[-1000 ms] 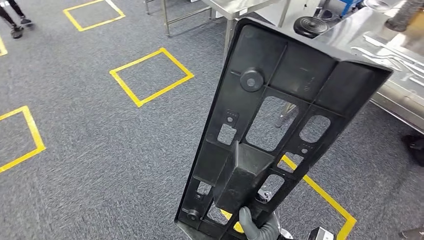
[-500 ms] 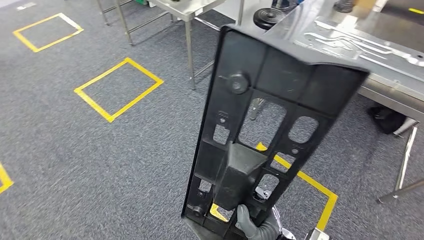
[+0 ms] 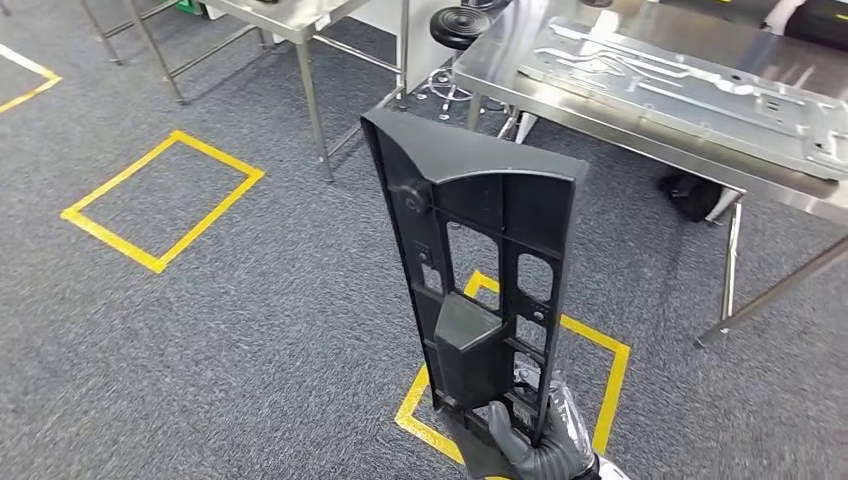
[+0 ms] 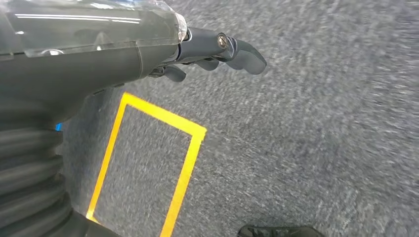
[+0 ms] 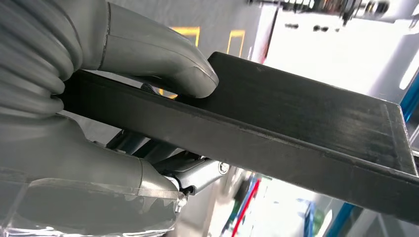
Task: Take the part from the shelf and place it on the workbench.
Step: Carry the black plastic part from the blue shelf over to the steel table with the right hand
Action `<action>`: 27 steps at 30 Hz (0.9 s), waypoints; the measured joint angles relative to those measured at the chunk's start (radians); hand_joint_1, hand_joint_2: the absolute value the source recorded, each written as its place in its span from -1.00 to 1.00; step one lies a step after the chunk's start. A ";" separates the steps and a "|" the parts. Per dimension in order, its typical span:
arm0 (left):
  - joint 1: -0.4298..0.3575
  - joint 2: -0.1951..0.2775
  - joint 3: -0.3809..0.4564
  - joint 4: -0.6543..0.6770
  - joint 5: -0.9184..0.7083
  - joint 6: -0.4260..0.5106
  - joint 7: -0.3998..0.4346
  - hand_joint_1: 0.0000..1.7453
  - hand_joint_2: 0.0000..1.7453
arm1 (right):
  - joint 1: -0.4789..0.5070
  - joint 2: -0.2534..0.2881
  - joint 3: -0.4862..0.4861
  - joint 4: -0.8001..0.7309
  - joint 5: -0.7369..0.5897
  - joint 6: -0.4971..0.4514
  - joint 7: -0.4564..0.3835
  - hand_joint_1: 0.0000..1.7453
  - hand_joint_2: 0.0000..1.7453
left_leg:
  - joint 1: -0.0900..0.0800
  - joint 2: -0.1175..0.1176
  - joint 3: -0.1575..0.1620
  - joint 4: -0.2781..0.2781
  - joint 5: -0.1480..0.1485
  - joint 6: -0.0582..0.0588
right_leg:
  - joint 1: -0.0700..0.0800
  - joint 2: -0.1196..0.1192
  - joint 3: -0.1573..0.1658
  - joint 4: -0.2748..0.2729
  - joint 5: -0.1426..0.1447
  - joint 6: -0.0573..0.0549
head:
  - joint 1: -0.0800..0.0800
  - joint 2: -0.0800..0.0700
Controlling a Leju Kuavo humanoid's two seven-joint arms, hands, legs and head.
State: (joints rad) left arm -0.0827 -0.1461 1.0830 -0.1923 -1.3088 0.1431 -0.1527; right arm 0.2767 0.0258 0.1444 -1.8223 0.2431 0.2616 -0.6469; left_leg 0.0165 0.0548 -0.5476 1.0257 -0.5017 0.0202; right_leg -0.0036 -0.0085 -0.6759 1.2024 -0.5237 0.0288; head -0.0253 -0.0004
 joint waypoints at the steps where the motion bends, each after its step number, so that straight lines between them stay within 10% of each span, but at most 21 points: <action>1: -0.001 -0.002 0.000 0.000 -0.001 0.000 0.000 -1.00 1.00 | 0.003 -0.002 -0.004 -0.008 0.003 -0.002 0.002 1.00 1.00 | -0.001 0.010 0.005 -0.001 -0.003 -0.001 | 0.005 -0.024 0.038 -0.073 0.027 -0.008 | 0.000 0.000; 4: -0.003 -0.008 -0.001 0.000 -0.001 0.001 0.000 -1.00 1.00 | 0.009 -0.008 -0.011 -0.033 0.010 -0.001 0.005 1.00 1.00 | -0.005 0.038 0.016 -0.007 -0.009 -0.012 | 0.022 -0.080 0.089 -0.181 0.054 -0.029 | 0.000 0.000; 6: -0.004 -0.012 -0.001 0.000 -0.001 0.002 0.000 -1.00 1.00 | 0.016 -0.011 -0.015 -0.047 0.011 0.002 0.006 1.00 1.00 | -0.006 0.059 0.025 -0.015 -0.012 -0.022 | 0.021 -0.059 0.090 -0.190 0.059 -0.034 | 0.000 0.000; 9: -0.007 -0.014 -0.001 0.000 0.002 0.005 -0.001 -1.00 1.00 | 0.024 -0.014 -0.020 -0.062 0.013 0.006 0.007 1.00 1.00 | -0.005 0.004 0.010 0.045 -0.055 -0.035 | 0.007 -0.023 0.109 -0.215 0.068 -0.044 | -0.001 0.000; 13: -0.001 -0.014 0.000 0.000 0.014 0.011 -0.004 -1.00 1.00 | 0.023 -0.014 -0.022 -0.066 0.015 0.015 0.008 1.00 1.00 | -0.003 -0.048 -0.112 0.270 -0.134 -0.041 | 0.003 0.032 0.116 -0.216 0.066 -0.051 | -0.001 0.000; 17: -0.001 -0.014 0.002 0.000 0.029 0.020 -0.002 -1.00 1.00 | 0.019 -0.015 -0.024 -0.066 0.021 0.031 0.009 1.00 1.00 | 0.000 -0.084 -0.049 0.078 0.003 -0.038 | 0.002 0.088 0.122 -0.201 0.052 -0.039 | -0.001 0.000; 21: -0.003 -0.015 0.005 0.000 0.031 0.021 0.003 -1.00 1.00 | 0.013 -0.022 -0.025 -0.066 0.033 0.045 -0.002 1.00 1.00 | 0.002 -0.104 -0.017 -0.001 0.022 -0.017 | 0.002 0.126 0.110 -0.192 0.048 -0.017 | -0.001 0.000; 24: -0.006 -0.017 0.005 0.000 0.024 0.023 0.002 -1.00 1.00 | 0.019 -0.036 -0.025 -0.072 0.043 0.043 -0.011 1.00 1.00 | 0.005 -0.076 -0.011 -0.011 0.026 0.002 | 0.001 0.082 0.084 -0.137 0.014 0.000 | -0.001 0.000; 27: -0.002 -0.019 0.005 0.000 0.022 0.051 -0.009 -1.00 1.00 | 0.029 -0.048 -0.024 -0.080 0.041 0.034 -0.015 1.00 1.00 | 0.002 -0.042 -0.009 -0.012 0.021 0.010 | -0.003 0.022 -0.017 0.057 -0.070 0.013 | -0.001 0.000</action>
State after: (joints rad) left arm -0.0851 -0.1648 1.0884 -0.1923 -1.2867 0.1944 -0.1614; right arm 0.3053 -0.0219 0.1205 -1.9023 0.2840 0.2957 -0.6620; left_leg 0.0182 0.0128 -0.5565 1.0135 -0.4812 0.0303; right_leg -0.0067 0.0133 -0.6932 1.2590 -0.5939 0.0417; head -0.0259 -0.0002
